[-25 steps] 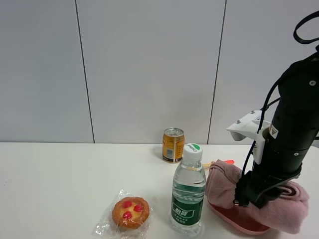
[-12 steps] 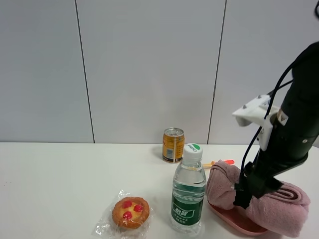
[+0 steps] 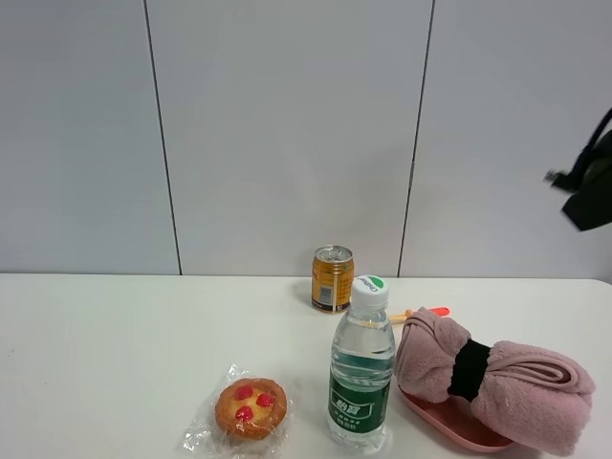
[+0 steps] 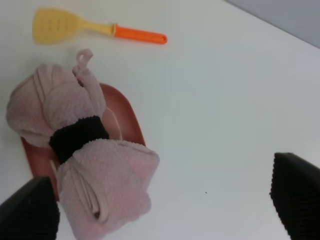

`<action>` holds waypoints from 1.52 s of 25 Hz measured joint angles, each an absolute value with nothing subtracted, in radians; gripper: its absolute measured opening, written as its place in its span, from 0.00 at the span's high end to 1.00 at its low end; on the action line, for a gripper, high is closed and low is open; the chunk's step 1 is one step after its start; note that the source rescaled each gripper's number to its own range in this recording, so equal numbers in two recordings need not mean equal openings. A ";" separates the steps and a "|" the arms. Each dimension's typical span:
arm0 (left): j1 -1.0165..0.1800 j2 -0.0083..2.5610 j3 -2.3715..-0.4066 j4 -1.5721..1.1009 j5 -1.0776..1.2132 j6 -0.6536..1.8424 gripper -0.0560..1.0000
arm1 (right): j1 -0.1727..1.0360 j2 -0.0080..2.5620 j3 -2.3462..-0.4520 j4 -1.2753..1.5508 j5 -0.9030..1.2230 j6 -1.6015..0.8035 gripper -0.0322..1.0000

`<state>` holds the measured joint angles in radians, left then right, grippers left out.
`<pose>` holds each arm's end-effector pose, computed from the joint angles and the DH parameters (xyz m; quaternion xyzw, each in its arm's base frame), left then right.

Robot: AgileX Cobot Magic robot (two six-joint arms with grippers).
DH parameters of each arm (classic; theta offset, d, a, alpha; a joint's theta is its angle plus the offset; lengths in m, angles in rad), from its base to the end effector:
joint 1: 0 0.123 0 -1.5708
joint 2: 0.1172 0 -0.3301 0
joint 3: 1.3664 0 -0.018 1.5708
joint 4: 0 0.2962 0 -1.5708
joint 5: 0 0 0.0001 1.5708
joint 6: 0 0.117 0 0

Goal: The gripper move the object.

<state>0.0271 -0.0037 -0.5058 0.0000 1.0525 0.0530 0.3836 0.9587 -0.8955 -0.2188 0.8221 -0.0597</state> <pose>0.0119 0.0003 0.2901 0.0110 0.8485 0.0212 0.5286 0.2114 0.0652 0.3568 -0.2402 0.8897 -0.0404 0.3861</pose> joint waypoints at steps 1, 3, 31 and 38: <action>0.027 -0.004 -0.506 0.000 1.053 0.053 0.00 | 0.353 0.908 -0.895 -0.202 0.846 -0.057 0.00; 0.027 -0.004 -0.506 0.000 1.053 0.053 0.00 | 0.268 0.824 -0.895 -0.191 0.895 -0.054 0.00; 0.027 -0.004 -0.506 0.000 1.053 0.053 0.00 | -0.068 -0.002 -0.525 0.020 1.161 -0.030 0.00; 0.027 -0.004 -0.506 0.000 1.053 0.053 0.00 | -0.068 -0.002 -0.490 0.026 1.061 -0.028 0.00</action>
<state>0.0271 -0.0037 -0.5058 0.0000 1.0525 0.0530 -0.0679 -0.0018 -0.4895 0.0263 1.0607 -0.0277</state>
